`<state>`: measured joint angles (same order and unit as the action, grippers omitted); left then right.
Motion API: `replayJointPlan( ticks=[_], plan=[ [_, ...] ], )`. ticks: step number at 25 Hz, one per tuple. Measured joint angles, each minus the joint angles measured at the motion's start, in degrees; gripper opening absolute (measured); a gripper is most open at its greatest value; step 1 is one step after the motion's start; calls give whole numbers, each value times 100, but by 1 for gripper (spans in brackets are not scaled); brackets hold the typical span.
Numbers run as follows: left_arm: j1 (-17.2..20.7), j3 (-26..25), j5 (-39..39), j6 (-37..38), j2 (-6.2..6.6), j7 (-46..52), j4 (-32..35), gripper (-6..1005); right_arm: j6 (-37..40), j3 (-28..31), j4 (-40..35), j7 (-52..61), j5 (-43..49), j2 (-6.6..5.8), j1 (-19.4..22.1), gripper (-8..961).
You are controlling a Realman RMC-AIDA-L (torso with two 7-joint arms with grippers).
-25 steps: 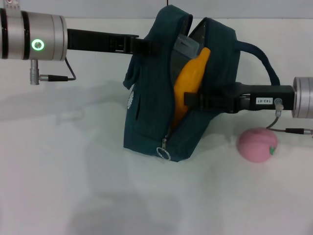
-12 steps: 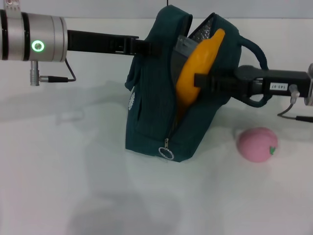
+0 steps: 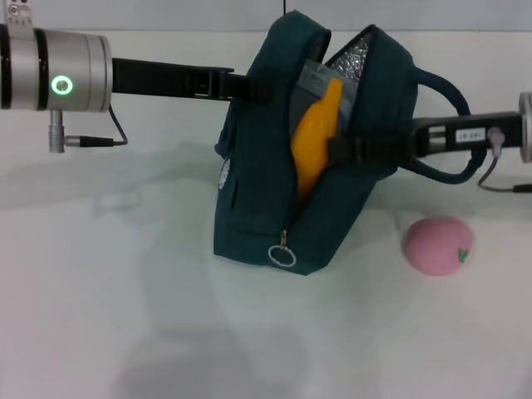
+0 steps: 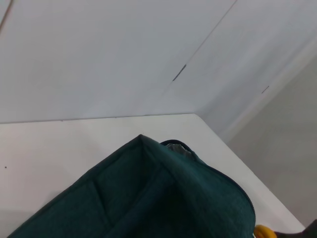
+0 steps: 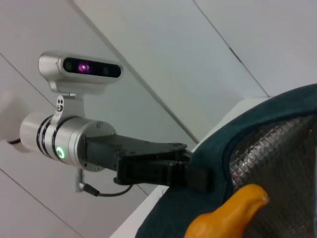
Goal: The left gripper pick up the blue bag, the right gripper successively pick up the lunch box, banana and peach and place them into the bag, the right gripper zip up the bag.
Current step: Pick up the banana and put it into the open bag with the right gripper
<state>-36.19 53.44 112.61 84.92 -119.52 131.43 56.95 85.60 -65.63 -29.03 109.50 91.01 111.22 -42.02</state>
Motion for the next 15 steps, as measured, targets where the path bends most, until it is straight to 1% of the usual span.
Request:
replayJointPlan(
  ticks=[2,6,10,12,14,15],
  plan=[
    [23,3,-38,2,-1,-10,0,69,-27,73,-72,149,-13,-55,-23,695],
    [71,48,-126,10,-1,-24,0,69,-116,485,-212,189,-25,-72,7,775],
    [77,53,-136,15,-1,-25,2,69,-19,644,-230,184,-33,-71,-4,769],
    [80,53,-138,21,1,-26,3,69,198,669,-364,178,-40,-34,51,766],
    [82,53,-139,23,4,-27,2,69,316,681,-598,165,-49,24,210,766],
    [84,53,-139,24,5,-27,1,69,360,686,-817,165,-80,67,366,766]
  ],
)
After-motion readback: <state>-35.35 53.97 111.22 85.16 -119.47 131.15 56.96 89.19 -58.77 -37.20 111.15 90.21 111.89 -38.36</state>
